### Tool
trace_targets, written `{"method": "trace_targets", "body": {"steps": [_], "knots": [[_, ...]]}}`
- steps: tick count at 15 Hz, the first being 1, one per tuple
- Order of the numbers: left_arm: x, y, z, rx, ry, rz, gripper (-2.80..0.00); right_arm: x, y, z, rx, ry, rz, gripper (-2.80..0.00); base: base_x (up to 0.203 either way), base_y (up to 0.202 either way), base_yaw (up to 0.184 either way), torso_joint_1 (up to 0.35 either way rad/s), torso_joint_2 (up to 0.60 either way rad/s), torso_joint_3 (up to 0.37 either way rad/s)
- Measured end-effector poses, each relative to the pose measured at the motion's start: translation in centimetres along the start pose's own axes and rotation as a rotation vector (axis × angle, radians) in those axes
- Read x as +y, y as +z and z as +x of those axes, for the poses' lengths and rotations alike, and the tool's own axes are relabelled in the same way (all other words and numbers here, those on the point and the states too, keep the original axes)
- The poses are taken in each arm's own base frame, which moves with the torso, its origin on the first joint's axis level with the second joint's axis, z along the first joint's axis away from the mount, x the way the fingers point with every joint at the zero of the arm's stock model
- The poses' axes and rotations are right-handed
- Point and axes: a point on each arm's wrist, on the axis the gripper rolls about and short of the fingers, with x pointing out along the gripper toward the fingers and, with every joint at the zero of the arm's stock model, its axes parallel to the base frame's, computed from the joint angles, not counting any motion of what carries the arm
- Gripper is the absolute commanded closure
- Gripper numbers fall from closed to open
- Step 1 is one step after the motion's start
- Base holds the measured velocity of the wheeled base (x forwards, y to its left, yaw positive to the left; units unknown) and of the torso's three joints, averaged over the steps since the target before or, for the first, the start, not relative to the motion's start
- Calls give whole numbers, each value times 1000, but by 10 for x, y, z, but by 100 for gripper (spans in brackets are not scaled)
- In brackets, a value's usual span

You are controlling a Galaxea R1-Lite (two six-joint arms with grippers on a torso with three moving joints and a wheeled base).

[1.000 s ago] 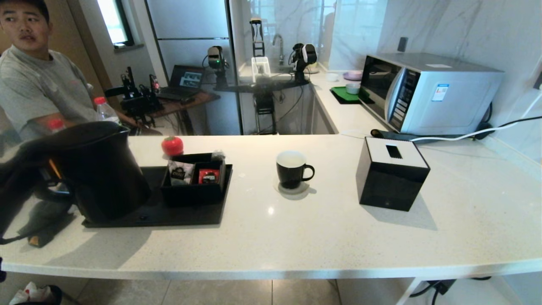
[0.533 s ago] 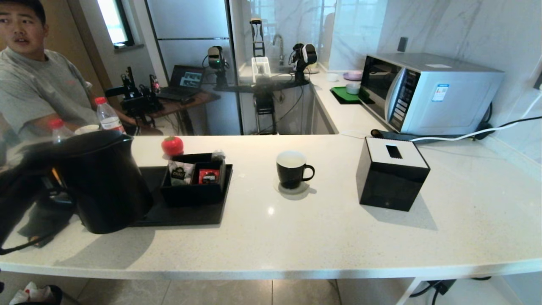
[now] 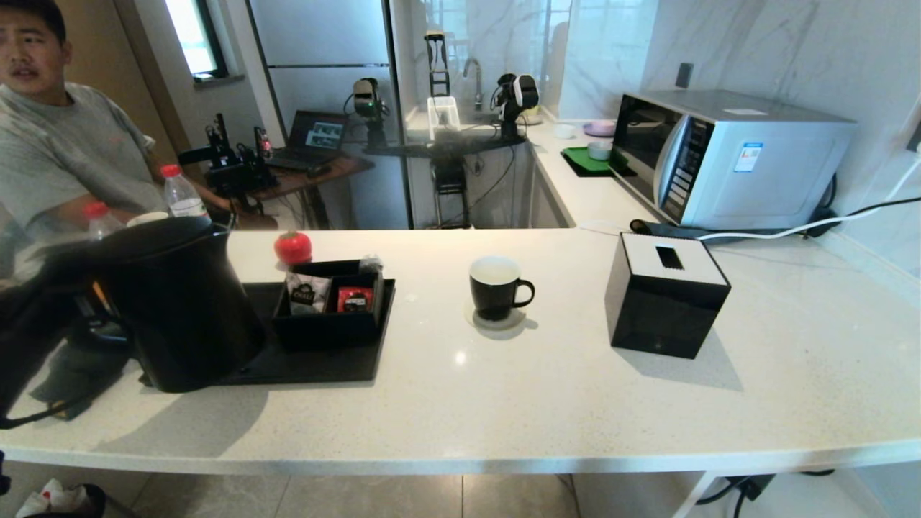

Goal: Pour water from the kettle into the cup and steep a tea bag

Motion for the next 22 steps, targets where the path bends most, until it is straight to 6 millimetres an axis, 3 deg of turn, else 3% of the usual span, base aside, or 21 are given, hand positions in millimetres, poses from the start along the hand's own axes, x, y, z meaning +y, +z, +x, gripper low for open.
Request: {"method": "trace_targets", "body": {"steps": [11, 22], "knots": [[0, 18, -3, -53, -1, 6, 0, 0, 0, 0, 0, 0, 0, 0, 0, 0, 0, 0, 0, 0], [-18, 41, 2, -89, -72, -1, 0, 0, 0, 0, 0, 0, 0, 0, 0, 0, 0, 0, 0, 0]]}}
